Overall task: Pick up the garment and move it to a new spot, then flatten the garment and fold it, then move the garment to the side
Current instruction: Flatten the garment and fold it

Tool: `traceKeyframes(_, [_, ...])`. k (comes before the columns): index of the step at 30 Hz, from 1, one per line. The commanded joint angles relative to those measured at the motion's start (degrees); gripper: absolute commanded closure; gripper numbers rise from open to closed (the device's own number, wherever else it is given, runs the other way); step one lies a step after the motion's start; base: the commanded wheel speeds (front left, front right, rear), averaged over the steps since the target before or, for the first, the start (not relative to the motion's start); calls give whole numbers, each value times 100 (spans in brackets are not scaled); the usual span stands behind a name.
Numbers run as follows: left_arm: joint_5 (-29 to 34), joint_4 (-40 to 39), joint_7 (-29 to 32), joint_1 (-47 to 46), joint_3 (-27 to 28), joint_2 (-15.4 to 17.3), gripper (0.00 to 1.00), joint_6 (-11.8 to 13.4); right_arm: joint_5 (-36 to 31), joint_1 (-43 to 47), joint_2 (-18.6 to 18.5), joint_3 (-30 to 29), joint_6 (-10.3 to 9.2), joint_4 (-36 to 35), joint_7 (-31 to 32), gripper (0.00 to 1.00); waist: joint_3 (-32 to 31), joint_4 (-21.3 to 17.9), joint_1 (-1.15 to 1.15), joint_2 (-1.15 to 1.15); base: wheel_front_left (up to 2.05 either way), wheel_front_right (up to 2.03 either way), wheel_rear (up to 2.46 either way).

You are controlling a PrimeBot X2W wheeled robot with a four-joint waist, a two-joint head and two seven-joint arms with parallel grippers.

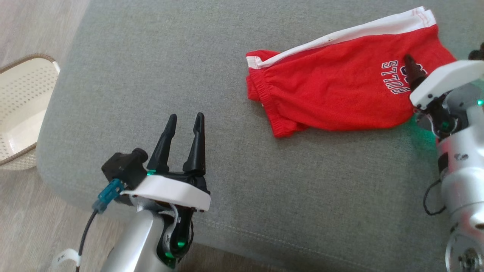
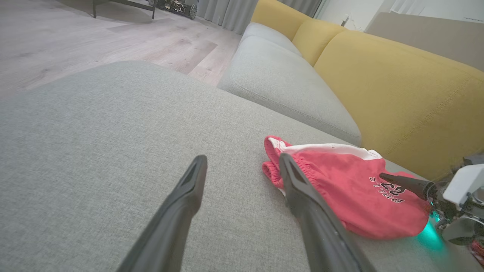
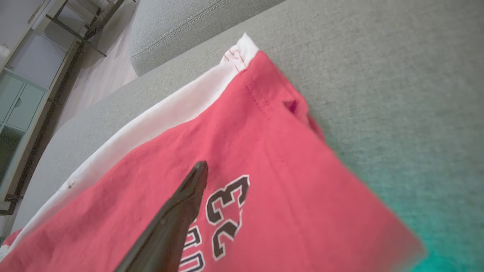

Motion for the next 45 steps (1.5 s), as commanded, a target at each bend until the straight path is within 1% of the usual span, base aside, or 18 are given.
traceKeyframes(1, [-25,-225,-70,-214,171,43,0,35,-86,-33,98,81,-5,76,32,0,13,14,0,0,0,0,0])
traceKeyframes(2, [-33,-229,-70,-221,163,43,0,42,-116,-78,114,75,-5,131,24,17,19,19,0,0,0,0,0])
traceKeyframes(3, [-43,-234,-70,-226,157,43,0,47,-141,-118,128,78,-5,173,11,61,23,21,0,0,0,0,0])
traceKeyframes(4, [-50,-236,-70,-230,152,43,0,50,-159,-152,137,81,-5,199,-24,100,25,21,0,0,0,0,0])
traceKeyframes(10, [-51,-210,-70,-227,171,43,0,55,-212,-208,168,160,-5,245,-340,100,-17,-26,0,0,0,0,0])
traceKeyframes(13, [-22,-178,-70,-210,210,43,0,43,-178,-162,188,281,-5,174,-627,100,-89,-104,0,0,0,0,0])
traceKeyframes(18, [37,-127,-70,-179,269,43,0,2,76,32,236,380,-5,4,-1073,100,-280,-301,0,0,0,0,0])
traceKeyframes(23, [109,-61,-70,-92,349,43,0,-51,334,421,266,482,-5,-252,-1348,100,-524,-564,0,0,0,0,0])
traceKeyframes(27, [160,-14,-70,-12,408,43,0,-92,516,815,267,358,-5,-484,-1521,100,-706,-768,0,0,0,0,0])
traceKeyframes(30, [184,15,-70,43,430,43,0,-122,537,1160,243,104,-5,-602,-1683,100,-839,-876,0,0,0,0,0])
traceKeyframes(33, [199,31,-70,104,481,43,0,-130,591,1458,328,-181,-5,-717,-1746,100,-941,-971,0,0,0,0,0])
traceKeyframes(35, [208,32,-70,149,528,43,0,-140,528,1556,395,-235,-5,-783,-1735,100,-963,-1044,0,0,0,0,0])
traceKeyframes(37, [234,70,-70,157,512,43,0,-182,422,1556,443,-221,-5,-901,-1791,100,-978,-1060,0,0,0,0,0])
traceKeyframes(42, [208,90,-70,136,509,43,0,-200,433,1433,554,-122,-5,-1171,-1885,100,-1015,-1019,0,0,0,0,0])
traceKeyframes(45, [195,116,-70,144,500,43,0,-210,619,1382,623,320,-5,-1585,-1973,100,-1065,-904,0,0,0,0,0])
